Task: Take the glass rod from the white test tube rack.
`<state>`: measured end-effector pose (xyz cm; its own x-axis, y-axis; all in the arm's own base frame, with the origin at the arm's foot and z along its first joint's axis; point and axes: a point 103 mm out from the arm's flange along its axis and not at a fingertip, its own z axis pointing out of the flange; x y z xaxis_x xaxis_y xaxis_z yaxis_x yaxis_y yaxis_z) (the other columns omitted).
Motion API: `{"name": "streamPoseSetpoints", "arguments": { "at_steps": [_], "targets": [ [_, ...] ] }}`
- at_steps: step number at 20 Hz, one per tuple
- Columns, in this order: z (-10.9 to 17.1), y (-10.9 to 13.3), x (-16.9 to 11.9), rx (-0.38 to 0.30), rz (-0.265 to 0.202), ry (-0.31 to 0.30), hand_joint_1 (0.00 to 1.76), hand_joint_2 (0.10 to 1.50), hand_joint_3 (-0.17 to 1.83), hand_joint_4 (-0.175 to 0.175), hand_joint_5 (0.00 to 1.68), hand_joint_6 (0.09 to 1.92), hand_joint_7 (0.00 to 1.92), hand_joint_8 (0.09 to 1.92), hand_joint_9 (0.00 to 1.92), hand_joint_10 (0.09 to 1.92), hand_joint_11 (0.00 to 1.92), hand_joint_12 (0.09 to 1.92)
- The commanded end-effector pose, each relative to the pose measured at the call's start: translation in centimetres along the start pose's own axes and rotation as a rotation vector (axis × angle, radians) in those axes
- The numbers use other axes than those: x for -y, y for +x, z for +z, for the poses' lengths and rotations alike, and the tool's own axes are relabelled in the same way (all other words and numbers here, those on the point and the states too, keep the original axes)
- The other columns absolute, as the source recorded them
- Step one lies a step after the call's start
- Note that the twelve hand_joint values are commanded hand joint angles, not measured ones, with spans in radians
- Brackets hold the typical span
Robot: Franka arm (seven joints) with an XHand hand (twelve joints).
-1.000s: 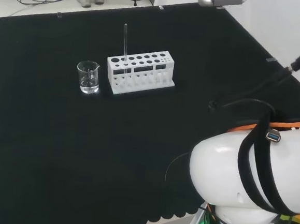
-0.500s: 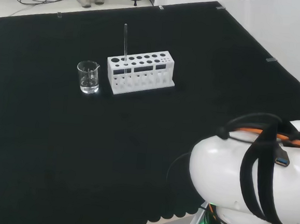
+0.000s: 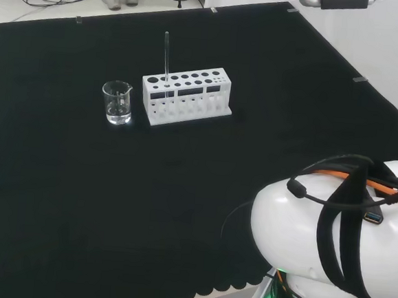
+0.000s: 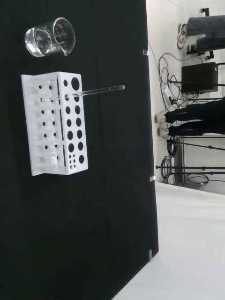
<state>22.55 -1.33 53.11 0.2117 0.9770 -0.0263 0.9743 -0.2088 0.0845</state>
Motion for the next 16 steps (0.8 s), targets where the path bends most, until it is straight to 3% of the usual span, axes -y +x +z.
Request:
{"name": "streamPoseSetpoints", "arguments": {
  "at_steps": [1,11,16],
  "targets": [
    [0.3,0.0,-0.9,-0.003,-0.003,0.012,0.6,0.86,0.35,-0.063,0.02,0.09,0.0,0.28,0.0,0.68,0.0,1.18],
    [2.3,1.1,-7.1,-0.007,-0.047,0.033,0.59,0.87,0.36,-0.068,0.07,0.09,0.0,0.49,0.02,0.84,0.0,1.34],
    [3.4,1.7,-10.6,0.01,-0.082,0.047,0.57,0.88,0.37,-0.093,0.1,0.09,0.0,0.61,0.07,0.86,0.0,1.4]
  ]
}}
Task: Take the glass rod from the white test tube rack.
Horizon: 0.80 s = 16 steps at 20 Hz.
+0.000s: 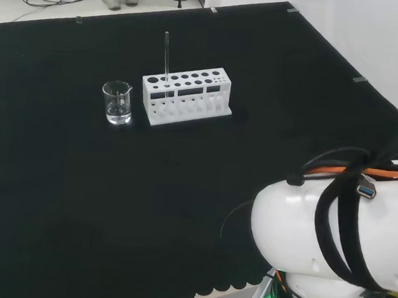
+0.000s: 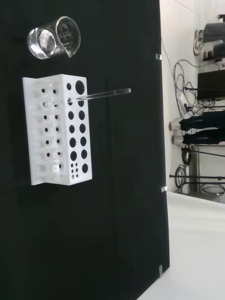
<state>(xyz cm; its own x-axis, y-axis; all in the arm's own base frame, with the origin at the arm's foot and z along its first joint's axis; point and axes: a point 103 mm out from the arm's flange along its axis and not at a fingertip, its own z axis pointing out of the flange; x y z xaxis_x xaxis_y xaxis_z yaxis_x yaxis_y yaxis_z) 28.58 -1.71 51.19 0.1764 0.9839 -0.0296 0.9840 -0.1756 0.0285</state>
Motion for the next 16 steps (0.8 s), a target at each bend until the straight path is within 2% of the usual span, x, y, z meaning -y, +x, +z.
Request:
{"name": "streamPoseSetpoints", "arguments": {
  "at_steps": [1,11,16],
  "targets": [
    [1.0,0.7,-5.5,0.018,-0.052,-0.003,0.57,0.88,0.37,-0.096,0.1,0.09,0.0,0.62,0.08,0.86,0.0,1.41],
    [4.6,3.9,-11.5,0.019,-0.119,0.045,0.54,0.89,0.39,-0.1,0.12,0.09,0.0,0.69,0.12,0.86,0.0,1.44],
    [6.8,4.9,-14.9,0.008,-0.135,0.057,0.53,0.9,0.39,-0.101,0.14,0.09,0.02,0.72,0.14,0.86,0.01,1.44]
  ]
}}
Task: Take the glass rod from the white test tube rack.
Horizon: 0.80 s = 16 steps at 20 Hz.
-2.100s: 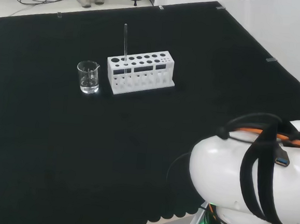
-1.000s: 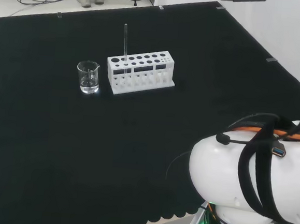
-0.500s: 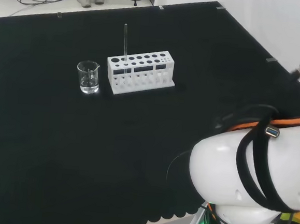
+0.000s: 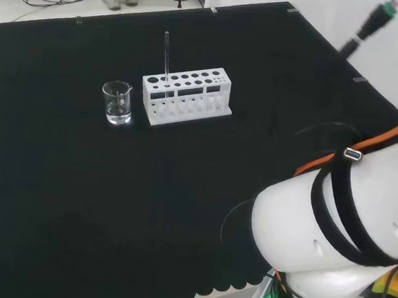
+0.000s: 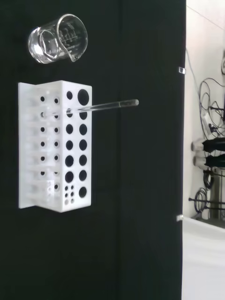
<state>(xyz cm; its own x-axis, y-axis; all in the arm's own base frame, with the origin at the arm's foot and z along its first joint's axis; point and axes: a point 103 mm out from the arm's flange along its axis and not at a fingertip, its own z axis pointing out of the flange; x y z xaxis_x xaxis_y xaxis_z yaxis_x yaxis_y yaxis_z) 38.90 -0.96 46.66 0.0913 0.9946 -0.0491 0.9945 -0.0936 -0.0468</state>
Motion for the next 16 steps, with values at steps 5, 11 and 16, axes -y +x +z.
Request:
{"name": "streamPoseSetpoints", "arguments": {
  "at_steps": [5,11,16],
  "targets": [
    [3.2,1.3,-7.9,-0.022,-0.06,-0.001,0.52,0.91,0.39,-0.105,0.2,0.09,0.05,0.74,0.18,0.86,0.02,1.45],
    [5.5,0.4,-10.5,-0.028,-0.071,0.027,0.52,0.91,0.39,-0.107,0.22,0.09,0.06,0.76,0.2,0.85,0.04,1.44],
    [7.9,0.4,-11.9,-0.032,-0.09,0.043,0.52,0.91,0.39,-0.108,0.26,0.09,0.08,0.76,0.21,0.85,0.05,1.44]
  ]
}}
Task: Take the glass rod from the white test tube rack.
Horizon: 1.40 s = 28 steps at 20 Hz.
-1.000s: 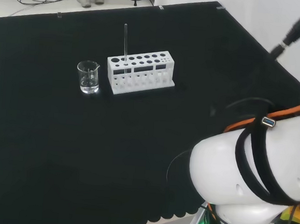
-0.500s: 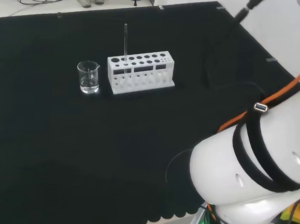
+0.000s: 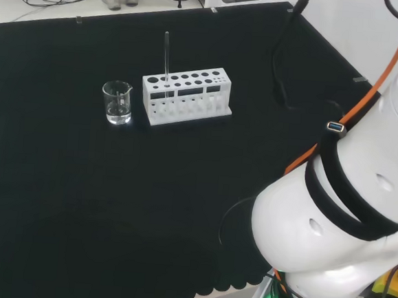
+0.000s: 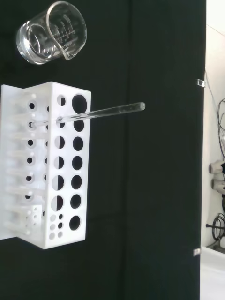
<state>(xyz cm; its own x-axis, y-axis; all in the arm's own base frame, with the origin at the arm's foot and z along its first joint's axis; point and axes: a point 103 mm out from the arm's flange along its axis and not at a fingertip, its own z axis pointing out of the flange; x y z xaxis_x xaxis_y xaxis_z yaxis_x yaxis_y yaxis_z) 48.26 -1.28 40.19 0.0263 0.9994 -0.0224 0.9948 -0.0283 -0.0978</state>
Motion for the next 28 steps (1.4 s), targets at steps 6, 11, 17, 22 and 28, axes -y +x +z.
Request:
{"name": "streamPoseSetpoints", "arguments": {
  "at_steps": [6,11,17,22,28],
  "targets": [
    [3.7,-0.6,-4.3,-0.005,-0.037,0.01,0.52,0.92,0.39,-0.112,0.3,0.09,0.11,0.77,0.24,0.84,0.08,1.43],
    [5.0,-0.3,-5.6,-0.021,-0.046,0.02,0.53,0.92,0.38,-0.114,0.34,0.09,0.15,0.78,0.33,0.81,0.17,1.4],
    [6.1,0.6,-5.6,-0.02,-0.046,0.048,0.54,0.92,0.38,-0.118,0.37,0.09,0.2,0.78,0.42,0.8,0.24,1.38],
    [6.2,2.0,-4.5,-0.001,-0.063,0.068,0.54,0.93,0.38,-0.12,0.37,0.09,0.23,0.79,0.48,0.78,0.28,1.37],
    [6.5,3.9,-3.1,0.015,-0.085,0.094,0.55,0.93,0.39,-0.125,0.39,0.09,0.3,0.79,0.58,0.76,0.33,1.35]
  ]
}}
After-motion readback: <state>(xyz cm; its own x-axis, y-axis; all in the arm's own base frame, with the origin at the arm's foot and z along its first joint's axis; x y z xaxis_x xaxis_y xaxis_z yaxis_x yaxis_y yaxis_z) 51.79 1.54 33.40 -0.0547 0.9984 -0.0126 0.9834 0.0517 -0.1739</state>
